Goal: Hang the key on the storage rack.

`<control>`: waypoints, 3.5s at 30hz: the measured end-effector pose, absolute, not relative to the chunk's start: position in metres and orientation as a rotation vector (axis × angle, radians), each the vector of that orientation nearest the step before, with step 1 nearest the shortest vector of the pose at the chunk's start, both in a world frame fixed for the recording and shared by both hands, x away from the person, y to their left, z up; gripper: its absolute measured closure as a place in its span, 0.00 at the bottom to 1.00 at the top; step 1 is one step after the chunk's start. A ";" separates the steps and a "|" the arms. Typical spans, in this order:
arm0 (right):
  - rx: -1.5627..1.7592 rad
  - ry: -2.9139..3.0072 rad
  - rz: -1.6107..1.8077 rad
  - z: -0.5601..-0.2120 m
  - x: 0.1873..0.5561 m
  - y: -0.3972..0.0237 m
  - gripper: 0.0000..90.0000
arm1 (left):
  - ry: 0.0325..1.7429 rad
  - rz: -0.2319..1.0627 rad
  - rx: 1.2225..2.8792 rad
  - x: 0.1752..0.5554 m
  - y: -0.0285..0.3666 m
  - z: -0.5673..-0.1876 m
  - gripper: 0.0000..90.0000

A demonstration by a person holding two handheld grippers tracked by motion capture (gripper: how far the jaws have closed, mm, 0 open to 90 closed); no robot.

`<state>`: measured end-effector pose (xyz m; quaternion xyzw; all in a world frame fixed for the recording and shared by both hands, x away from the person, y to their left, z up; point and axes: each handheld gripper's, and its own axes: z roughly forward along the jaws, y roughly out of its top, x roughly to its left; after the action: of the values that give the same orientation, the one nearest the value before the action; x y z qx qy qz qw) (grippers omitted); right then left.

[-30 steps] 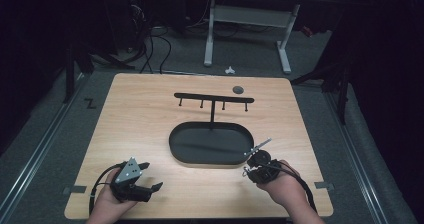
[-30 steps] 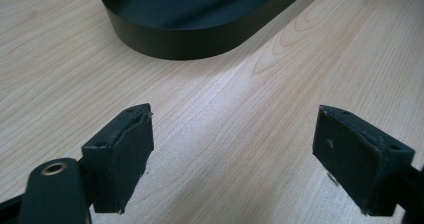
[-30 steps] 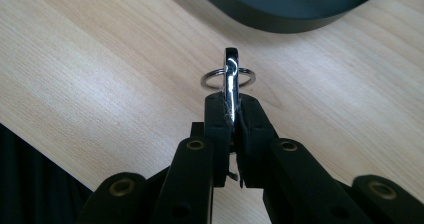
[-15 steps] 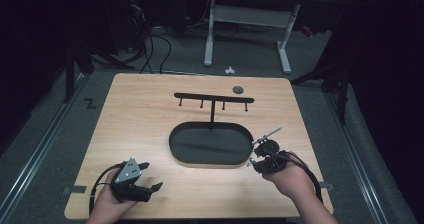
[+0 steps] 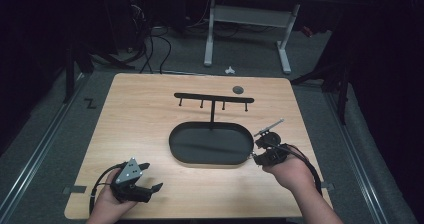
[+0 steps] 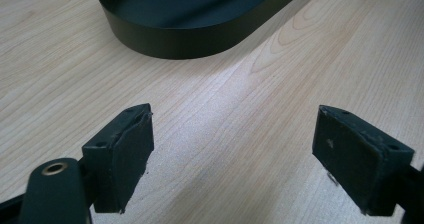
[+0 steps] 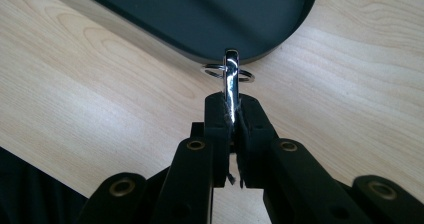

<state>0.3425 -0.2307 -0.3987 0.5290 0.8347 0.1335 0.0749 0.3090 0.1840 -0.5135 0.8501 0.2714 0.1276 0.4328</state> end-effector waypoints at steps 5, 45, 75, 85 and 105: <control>1.579 2.488 0.409 -0.389 0.348 -0.231 0.94 | 0.670 0.319 2.120 0.308 0.184 -0.513 0.19; 1.578 2.382 0.488 -0.331 0.394 -0.223 0.94 | 0.673 0.319 2.120 0.308 0.187 -0.513 0.19; 1.537 2.347 0.509 -0.302 0.412 -0.207 0.94 | 0.679 0.326 2.108 0.308 0.189 -0.512 0.19; 1.549 2.342 0.512 -0.304 0.421 -0.206 0.94 | 0.680 0.324 2.109 0.308 0.190 -0.512 0.19; 1.586 2.322 0.462 -0.309 0.430 -0.211 0.94 | 0.679 0.324 2.110 0.308 0.191 -0.512 0.19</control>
<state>0.4303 -0.2106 -0.3085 0.5506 0.8061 0.1604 0.1457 0.3081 0.1906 -0.5120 0.8479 0.2728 0.1300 0.4356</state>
